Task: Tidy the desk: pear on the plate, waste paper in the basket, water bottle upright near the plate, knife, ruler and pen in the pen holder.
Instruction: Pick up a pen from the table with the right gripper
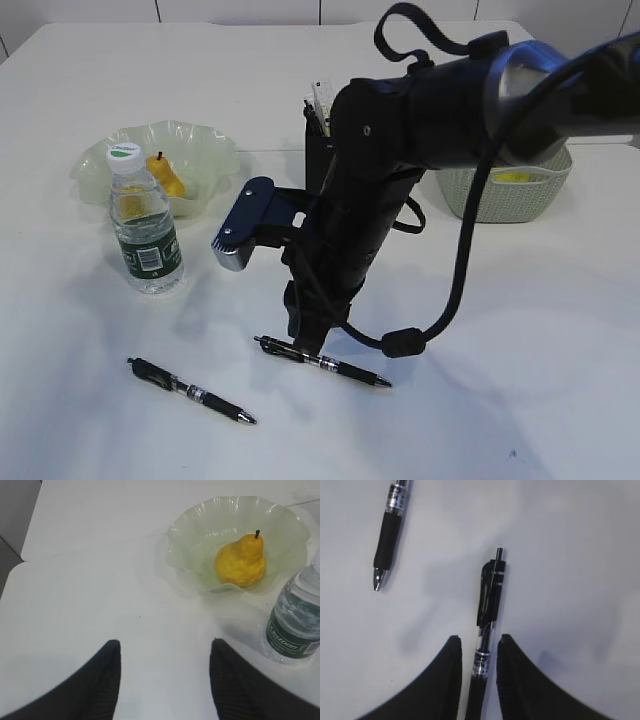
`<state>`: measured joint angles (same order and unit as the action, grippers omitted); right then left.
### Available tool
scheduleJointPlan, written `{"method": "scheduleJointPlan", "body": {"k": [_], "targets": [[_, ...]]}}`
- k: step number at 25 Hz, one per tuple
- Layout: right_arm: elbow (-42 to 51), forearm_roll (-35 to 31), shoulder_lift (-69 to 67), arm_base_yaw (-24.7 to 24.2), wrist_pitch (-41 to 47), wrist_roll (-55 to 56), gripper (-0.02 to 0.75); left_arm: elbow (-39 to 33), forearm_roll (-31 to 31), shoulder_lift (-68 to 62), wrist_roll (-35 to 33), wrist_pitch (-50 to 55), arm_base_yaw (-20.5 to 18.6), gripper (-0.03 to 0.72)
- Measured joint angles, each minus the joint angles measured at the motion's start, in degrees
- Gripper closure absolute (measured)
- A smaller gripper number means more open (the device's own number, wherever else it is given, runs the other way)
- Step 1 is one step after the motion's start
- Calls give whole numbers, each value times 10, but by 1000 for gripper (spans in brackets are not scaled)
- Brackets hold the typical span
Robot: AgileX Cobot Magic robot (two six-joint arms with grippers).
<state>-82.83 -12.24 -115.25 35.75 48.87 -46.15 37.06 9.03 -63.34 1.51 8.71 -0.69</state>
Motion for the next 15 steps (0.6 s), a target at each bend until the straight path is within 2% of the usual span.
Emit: {"method": "scheduleJointPlan", "body": {"k": [15], "targets": [[-35,-5,-53,0,5,-12,554,0,0,0,0,0,0,286]]}}
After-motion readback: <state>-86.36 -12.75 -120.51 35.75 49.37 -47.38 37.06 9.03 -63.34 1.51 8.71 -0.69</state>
